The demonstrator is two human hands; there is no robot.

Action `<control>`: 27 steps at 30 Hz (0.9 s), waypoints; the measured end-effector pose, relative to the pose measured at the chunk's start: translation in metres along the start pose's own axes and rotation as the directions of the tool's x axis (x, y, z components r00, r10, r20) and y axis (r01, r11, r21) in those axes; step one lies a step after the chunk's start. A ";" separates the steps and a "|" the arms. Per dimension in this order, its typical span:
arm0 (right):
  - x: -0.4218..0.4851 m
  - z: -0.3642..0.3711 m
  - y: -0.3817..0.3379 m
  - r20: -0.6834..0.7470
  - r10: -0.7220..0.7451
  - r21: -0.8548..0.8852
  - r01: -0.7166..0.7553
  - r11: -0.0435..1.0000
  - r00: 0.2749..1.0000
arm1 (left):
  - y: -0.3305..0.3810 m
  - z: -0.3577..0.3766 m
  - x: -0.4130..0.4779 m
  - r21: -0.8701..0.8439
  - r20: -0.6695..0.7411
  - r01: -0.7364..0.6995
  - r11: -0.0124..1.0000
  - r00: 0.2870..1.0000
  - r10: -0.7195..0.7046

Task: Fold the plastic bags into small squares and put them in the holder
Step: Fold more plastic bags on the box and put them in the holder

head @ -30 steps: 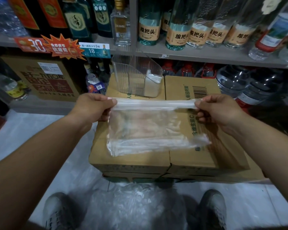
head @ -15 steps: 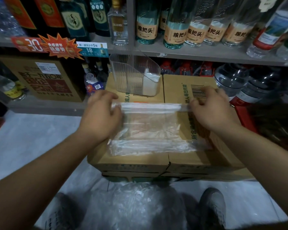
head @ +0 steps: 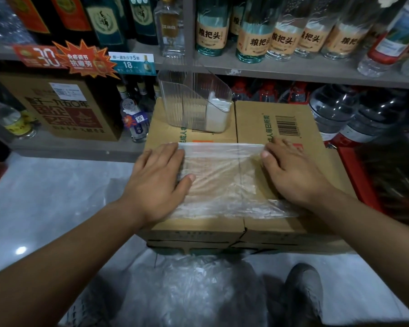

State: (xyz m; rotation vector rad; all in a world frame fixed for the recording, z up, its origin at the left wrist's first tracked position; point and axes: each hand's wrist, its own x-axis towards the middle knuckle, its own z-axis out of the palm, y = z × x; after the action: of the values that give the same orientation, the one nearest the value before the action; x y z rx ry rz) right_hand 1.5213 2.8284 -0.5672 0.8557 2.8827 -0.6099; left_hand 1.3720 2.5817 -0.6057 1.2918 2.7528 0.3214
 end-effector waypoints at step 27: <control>-0.039 0.021 -0.003 0.082 -0.141 -0.237 0.157 0.959 0.987 | -0.009 -0.003 -0.031 -0.075 0.068 -0.032 0.997 0.997 0.037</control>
State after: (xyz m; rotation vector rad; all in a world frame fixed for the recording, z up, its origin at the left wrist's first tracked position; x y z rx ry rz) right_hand 1.5516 2.7981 -0.5785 0.5786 2.9001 -0.2784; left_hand 1.3846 2.5520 -0.6052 1.3087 2.6382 0.3700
